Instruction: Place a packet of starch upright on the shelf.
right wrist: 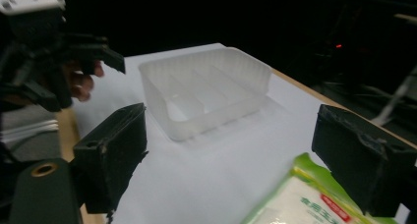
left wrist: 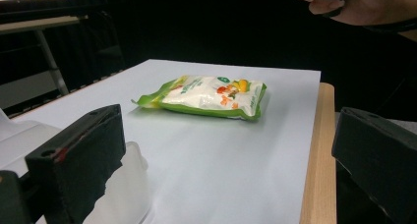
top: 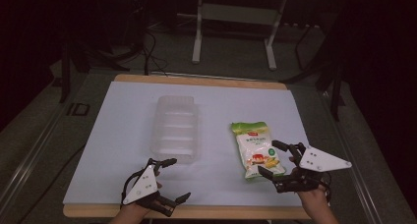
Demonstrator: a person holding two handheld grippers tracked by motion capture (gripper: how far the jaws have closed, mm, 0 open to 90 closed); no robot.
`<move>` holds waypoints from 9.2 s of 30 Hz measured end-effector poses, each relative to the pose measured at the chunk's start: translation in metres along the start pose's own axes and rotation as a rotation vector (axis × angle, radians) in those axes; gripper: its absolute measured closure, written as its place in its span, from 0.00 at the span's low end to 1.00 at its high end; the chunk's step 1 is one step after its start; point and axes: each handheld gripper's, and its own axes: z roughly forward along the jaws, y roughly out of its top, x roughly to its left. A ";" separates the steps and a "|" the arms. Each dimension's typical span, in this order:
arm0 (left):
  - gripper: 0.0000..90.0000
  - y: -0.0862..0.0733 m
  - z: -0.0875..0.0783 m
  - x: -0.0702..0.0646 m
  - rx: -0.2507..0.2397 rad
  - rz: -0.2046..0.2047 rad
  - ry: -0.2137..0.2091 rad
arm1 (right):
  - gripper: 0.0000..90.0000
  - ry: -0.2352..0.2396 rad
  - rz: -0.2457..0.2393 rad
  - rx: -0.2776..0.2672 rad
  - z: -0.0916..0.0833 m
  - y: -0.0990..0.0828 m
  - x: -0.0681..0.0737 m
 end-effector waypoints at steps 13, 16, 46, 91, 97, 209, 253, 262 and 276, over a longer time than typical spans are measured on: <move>0.00 0.000 0.000 0.000 0.006 0.011 0.003 | 0.12 -0.051 0.005 -0.008 0.005 0.018 -0.016; 0.00 0.000 0.000 0.000 0.006 0.007 0.002 | 0.12 -0.057 0.008 -0.004 0.008 0.019 -0.020; 0.00 0.000 0.000 0.000 0.013 0.008 -0.009 | 0.11 -0.199 0.102 0.088 0.049 0.004 -0.097; 0.00 -0.001 0.003 -0.003 0.039 0.023 -0.025 | 0.14 -0.283 0.239 0.363 0.104 -0.102 -0.149; 0.00 -0.001 0.003 -0.002 0.038 0.016 -0.027 | 0.14 -0.304 0.262 0.402 0.108 -0.110 -0.154; 0.00 0.005 0.008 0.004 0.073 -0.062 0.003 | 0.94 -0.079 0.118 0.094 0.040 0.009 -0.055; 0.00 0.113 0.077 0.049 0.023 -0.148 -0.089 | 0.94 0.010 0.041 -0.051 0.044 0.077 -0.018; 0.17 0.113 0.098 0.054 0.056 -0.187 -0.114 | 0.94 0.015 0.037 -0.053 0.049 0.077 -0.017; 0.68 0.117 0.103 0.054 0.031 -0.161 -0.086 | 0.94 0.019 0.022 -0.046 0.054 0.080 -0.012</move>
